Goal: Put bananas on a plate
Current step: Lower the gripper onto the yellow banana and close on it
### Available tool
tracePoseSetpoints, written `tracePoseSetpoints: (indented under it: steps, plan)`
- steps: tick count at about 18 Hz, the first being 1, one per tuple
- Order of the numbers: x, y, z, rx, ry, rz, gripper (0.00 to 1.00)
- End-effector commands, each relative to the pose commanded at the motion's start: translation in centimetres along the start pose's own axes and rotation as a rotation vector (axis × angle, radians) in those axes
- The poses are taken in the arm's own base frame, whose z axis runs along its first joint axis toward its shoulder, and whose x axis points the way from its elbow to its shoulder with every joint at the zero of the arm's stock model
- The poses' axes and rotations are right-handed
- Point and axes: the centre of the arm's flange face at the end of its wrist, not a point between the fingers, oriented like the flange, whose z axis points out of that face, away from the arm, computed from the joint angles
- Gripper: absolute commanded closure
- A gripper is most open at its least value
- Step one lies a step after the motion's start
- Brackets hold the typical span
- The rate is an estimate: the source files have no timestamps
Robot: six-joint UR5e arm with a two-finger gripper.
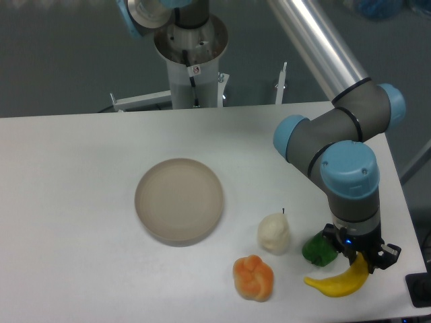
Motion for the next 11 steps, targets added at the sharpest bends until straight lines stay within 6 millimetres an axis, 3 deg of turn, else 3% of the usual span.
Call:
tracePoseSetpoints:
  steps: [11]
  plan:
    - [0.48, 0.02, 0.73, 0.001, 0.016, 0.001, 0.63]
